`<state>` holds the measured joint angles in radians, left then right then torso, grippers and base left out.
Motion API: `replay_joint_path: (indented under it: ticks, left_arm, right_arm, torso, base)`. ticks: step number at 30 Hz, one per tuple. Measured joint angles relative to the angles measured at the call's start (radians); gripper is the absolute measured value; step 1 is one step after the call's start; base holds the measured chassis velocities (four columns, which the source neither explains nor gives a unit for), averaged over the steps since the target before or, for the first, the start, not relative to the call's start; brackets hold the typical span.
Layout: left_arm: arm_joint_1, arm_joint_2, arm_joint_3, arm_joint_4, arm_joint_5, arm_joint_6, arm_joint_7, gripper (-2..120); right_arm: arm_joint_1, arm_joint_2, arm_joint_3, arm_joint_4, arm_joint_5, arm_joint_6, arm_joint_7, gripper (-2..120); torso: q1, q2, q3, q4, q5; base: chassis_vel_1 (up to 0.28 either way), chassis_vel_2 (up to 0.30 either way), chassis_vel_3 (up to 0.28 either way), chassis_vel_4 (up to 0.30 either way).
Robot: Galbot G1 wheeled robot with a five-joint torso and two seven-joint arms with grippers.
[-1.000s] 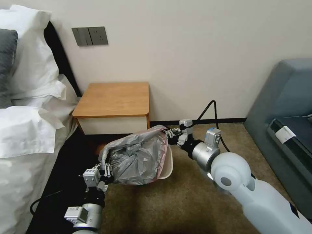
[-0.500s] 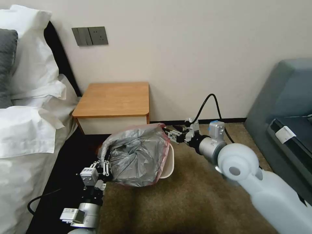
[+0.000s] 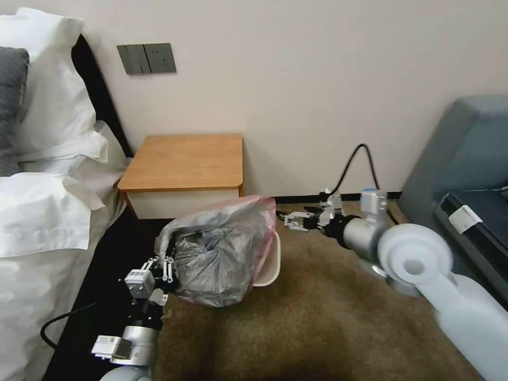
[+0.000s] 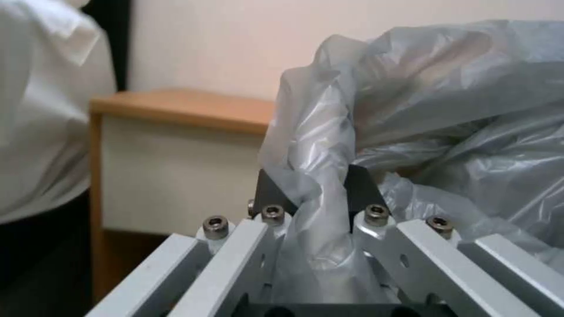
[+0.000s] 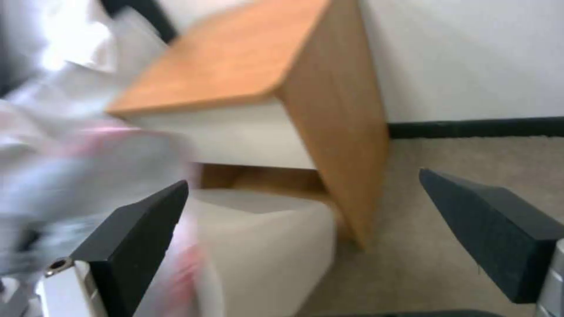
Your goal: Pick up the garbage bag from the table and place it over the trash can.
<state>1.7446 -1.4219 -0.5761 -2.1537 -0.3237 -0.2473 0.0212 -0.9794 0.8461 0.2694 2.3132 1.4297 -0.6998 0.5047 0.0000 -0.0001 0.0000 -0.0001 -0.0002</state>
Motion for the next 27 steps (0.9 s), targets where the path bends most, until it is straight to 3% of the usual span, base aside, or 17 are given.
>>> replay_joint_path:
  ticks: [5,7,12,14,17,22,27]
  left_arm:
    - [-0.033,0.002,0.012,0.008,-0.039,0.051,-0.075,8]
    - [-0.057,0.005,0.015,-0.001,-0.072,0.093,-0.117,8]
    - [-0.089,0.02,0.012,-0.012,-0.096,0.131,-0.148,8]
    - [-0.096,0.024,0.01,-0.013,-0.1,0.137,-0.152,8]
    - [-0.109,0.033,0.009,-0.021,-0.121,0.157,-0.167,8]
    - [-0.108,0.034,0.008,-0.043,-0.155,0.184,-0.186,8]
    - [-0.096,0.037,0.005,-0.085,-0.214,0.229,-0.211,8]
  right_arm:
    - [-0.057,-0.001,0.093,0.125,0.197,0.015,0.114,100]
    - [-0.071,0.011,0.116,0.178,0.383,0.028,0.2,100]
    - [-0.069,0.046,0.067,0.194,0.55,0.082,0.281,100]
    - [-0.065,0.056,0.04,0.194,0.561,0.09,0.289,100]
    - [-0.062,0.11,-0.084,0.194,0.562,0.115,0.34,100]
    - [-0.094,0.161,-0.122,0.174,0.56,0.119,0.35,100]
    - [-0.134,0.2,-0.129,0.108,0.53,0.094,0.27,100]
  torso:
    - [0.0,0.0,0.0,0.0,0.0001]
    - [0.0,0.0,0.0,0.0,0.0]
    - [0.0,0.0,0.0,-0.0001,0.0001]
    - [0.0,0.0,0.0,0.0001,0.0003]
    - [0.0,0.0,0.0,0.0003,0.0002]
    - [0.0,0.0,0.0,0.0001,0.0]
    - [0.0,0.0,0.0,0.0001,0.0002]
  base:
    - [0.0,0.0,0.0,0.0]
    - [0.0,0.0,0.0,0.0]
    - [0.0,0.0,0.0,0.0]
    - [0.0,0.0,0.0,0.0]
    - [0.0,0.0,0.0,0.0]
    - [0.0,0.0,0.0,0.0]
    - [0.0,0.0,0.0,0.0]
